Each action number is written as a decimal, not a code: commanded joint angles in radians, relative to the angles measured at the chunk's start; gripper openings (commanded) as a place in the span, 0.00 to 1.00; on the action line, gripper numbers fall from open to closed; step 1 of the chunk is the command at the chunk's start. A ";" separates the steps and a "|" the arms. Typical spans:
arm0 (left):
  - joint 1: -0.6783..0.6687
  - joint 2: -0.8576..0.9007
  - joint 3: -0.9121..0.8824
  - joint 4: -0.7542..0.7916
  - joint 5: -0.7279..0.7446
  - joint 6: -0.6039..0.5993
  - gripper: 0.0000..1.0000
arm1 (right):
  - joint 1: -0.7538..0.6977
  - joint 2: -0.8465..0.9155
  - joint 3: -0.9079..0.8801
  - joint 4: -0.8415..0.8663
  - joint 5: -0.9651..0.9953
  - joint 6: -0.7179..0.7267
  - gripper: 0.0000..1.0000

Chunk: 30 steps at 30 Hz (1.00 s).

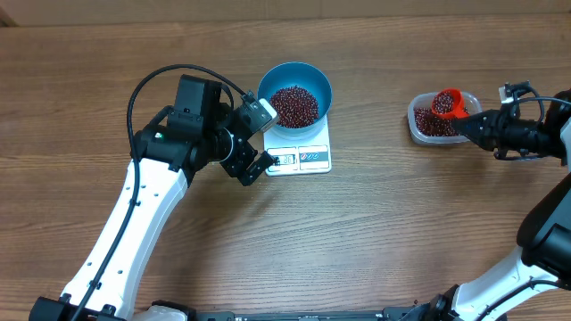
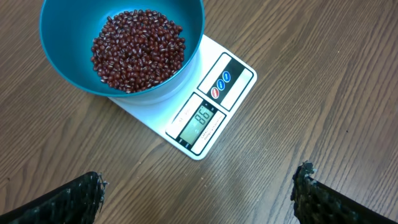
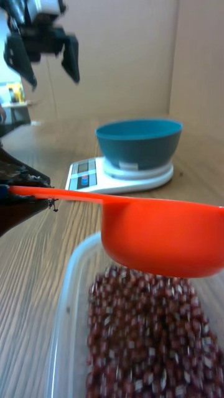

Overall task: Scoop item into bowl and weigh 150g on scale
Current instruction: 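Carry the filled scoop left over the blue bowl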

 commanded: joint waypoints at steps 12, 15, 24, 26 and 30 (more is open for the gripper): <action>0.002 0.004 -0.005 0.000 0.006 -0.014 1.00 | 0.133 0.011 -0.006 -0.030 -0.227 -0.068 0.04; 0.002 0.004 -0.005 0.000 0.006 -0.014 0.99 | 0.197 0.011 -0.006 -0.026 -0.227 -0.063 0.04; 0.002 0.004 -0.005 0.000 0.006 -0.014 1.00 | 0.403 0.010 0.059 0.060 -0.189 0.092 0.04; 0.002 0.004 -0.005 0.000 0.006 -0.014 1.00 | 0.447 0.010 0.084 0.091 -0.145 0.154 0.04; 0.002 0.004 -0.005 0.000 0.006 -0.014 0.99 | 0.542 0.010 0.157 0.134 -0.032 0.272 0.04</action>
